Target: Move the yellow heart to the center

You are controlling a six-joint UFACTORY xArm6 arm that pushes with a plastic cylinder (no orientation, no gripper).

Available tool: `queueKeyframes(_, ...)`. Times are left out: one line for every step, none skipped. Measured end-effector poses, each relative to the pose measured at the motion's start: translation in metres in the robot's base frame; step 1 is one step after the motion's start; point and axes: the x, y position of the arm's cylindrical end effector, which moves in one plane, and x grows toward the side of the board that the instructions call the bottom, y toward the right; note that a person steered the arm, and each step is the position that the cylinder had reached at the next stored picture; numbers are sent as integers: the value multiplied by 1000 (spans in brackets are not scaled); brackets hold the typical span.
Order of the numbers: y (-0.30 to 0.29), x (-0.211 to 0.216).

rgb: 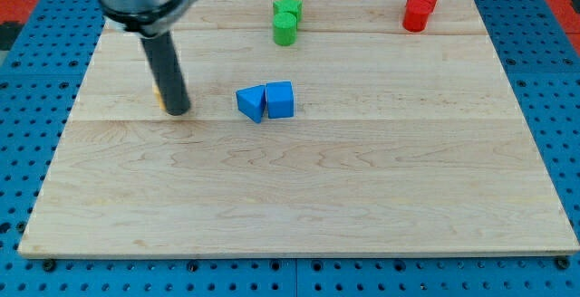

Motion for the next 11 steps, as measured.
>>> queueKeyframes(-6, -35)
queueKeyframes(-56, -39)
queueKeyframes(-106, -42)
queueKeyframes(-122, -53)
queueKeyframes(-68, -76)
queueKeyframes(32, -85)
queueKeyframes(53, -85)
queueKeyframes(53, -86)
queueKeyframes(53, -86)
queueKeyframes(53, -87)
queueKeyframes(62, -83)
